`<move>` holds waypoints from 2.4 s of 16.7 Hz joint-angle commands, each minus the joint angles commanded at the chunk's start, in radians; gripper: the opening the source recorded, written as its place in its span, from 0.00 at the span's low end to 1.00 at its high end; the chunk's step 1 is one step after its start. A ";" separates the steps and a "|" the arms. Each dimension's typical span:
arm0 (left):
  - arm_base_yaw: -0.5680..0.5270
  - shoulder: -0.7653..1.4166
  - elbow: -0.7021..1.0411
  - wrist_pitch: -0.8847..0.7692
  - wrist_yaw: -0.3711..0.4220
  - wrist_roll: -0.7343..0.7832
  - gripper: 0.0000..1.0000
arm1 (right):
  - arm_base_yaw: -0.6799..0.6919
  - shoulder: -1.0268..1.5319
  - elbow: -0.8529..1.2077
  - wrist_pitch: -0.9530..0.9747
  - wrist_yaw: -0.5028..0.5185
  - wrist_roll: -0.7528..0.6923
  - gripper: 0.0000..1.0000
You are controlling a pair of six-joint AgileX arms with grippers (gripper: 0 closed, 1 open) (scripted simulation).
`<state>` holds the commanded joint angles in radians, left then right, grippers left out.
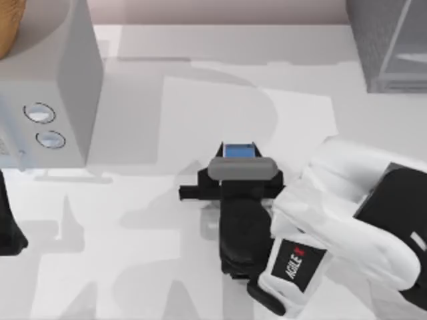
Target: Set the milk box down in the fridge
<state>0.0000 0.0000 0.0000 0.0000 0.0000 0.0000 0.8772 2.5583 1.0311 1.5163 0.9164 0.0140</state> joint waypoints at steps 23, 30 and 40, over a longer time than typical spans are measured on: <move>0.000 0.000 0.000 0.000 0.000 0.000 1.00 | 0.004 -0.530 -0.054 -0.482 -0.004 0.010 0.00; 0.000 0.000 0.000 0.000 0.000 0.000 1.00 | -0.056 -0.652 -0.185 -0.617 -0.084 -0.009 0.00; 0.000 0.000 0.000 0.000 0.000 0.000 1.00 | -0.406 -1.665 -0.561 -1.025 -0.530 -0.006 0.00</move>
<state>0.0000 0.0000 0.0000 0.0000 0.0000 0.0000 0.4716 0.8929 0.4701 0.4917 0.3864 0.0084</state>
